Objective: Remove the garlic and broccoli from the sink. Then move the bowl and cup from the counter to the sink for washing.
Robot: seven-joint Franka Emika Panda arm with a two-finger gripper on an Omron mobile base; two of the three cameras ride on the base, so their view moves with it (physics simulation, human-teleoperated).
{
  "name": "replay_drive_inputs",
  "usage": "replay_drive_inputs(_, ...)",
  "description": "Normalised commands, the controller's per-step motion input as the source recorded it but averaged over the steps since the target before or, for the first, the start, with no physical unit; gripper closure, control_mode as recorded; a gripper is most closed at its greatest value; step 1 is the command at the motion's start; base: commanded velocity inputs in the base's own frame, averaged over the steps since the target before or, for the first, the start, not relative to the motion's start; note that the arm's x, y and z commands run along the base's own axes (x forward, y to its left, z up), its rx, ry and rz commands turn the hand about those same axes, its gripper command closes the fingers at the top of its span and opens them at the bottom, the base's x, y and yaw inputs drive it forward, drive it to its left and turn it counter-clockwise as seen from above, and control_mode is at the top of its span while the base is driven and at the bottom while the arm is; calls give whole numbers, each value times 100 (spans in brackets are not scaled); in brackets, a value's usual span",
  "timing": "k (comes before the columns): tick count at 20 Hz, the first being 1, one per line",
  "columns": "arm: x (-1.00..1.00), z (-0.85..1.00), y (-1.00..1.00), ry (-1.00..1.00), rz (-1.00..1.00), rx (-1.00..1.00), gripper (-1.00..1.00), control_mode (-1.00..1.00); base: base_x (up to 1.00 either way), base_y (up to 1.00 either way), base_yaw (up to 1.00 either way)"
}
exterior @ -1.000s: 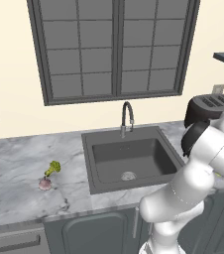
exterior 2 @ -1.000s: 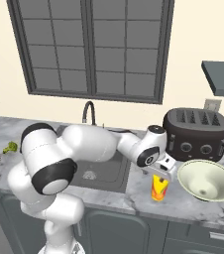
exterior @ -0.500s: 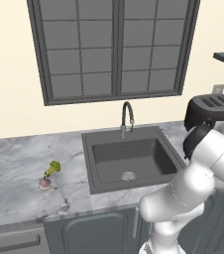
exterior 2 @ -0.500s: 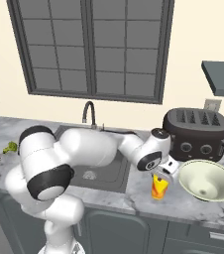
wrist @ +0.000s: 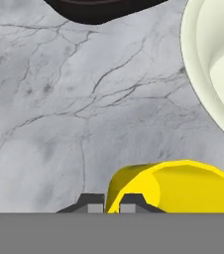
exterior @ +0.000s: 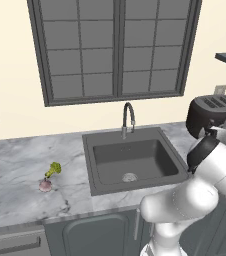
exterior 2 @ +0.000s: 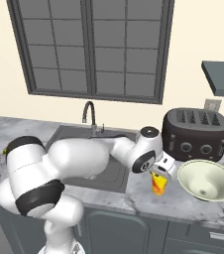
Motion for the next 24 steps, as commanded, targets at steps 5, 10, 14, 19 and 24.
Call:
replay_drive_inputs(5,-2,27,21,7,0,-8,100,-100,0,0,0)
replay_drive_inputs(10,-5,20,20,2,0,-1,100,-100,0,0,0)
replay_drive_inputs(14,0,24,18,7,0,0,100,-100,0,0,0)
replay_drive_inputs(19,3,16,21,0,0,0,100,-100,0,0,0)
replay_drive_inputs(24,4,8,22,0,1,0,100,-100,0,0,0)
